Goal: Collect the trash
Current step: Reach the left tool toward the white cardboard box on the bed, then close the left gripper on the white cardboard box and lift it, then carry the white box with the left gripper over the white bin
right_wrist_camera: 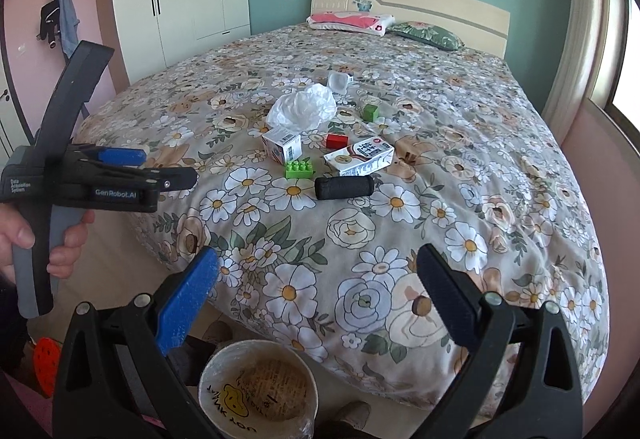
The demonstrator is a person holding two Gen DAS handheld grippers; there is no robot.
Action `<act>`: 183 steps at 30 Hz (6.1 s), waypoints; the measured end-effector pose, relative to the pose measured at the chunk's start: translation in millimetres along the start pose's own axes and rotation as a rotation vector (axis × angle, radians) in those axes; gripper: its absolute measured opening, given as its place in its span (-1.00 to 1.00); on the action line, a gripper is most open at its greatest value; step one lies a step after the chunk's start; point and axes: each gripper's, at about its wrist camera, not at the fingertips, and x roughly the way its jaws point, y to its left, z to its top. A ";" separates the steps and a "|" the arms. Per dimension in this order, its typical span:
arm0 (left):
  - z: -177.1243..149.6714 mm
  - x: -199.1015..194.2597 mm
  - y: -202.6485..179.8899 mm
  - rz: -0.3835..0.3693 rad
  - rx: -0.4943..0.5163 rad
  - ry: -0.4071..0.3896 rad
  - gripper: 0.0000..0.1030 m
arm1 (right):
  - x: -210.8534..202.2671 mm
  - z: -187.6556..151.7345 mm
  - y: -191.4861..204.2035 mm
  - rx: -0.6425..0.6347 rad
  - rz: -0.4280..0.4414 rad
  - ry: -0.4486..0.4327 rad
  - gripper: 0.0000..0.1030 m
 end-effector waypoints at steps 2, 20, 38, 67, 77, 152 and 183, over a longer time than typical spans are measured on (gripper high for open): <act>12.5 19.4 3.4 -0.003 -0.021 0.014 0.93 | 22.6 7.9 -6.0 0.000 0.019 0.016 0.87; 86.6 171.9 22.2 0.021 -0.065 0.087 0.93 | 200.9 39.4 -52.1 0.029 0.088 0.163 0.87; 98.2 218.3 21.3 0.008 -0.050 0.102 0.13 | 267.6 45.9 -63.5 0.041 0.201 0.216 0.62; 111.1 -15.0 -22.6 0.012 0.070 -0.175 0.12 | 50.3 114.4 -55.2 -0.028 0.081 -0.046 0.62; 97.0 -143.9 -52.7 0.048 0.139 -0.361 0.12 | -72.6 144.7 -40.6 -0.067 0.038 -0.163 0.62; -168.0 -52.6 -55.4 -0.165 0.298 0.178 0.12 | -62.9 -120.7 30.0 -0.016 0.241 0.243 0.62; -256.4 157.0 -56.1 -0.155 0.188 0.647 0.12 | 153.7 -268.1 65.3 -0.079 0.345 0.695 0.62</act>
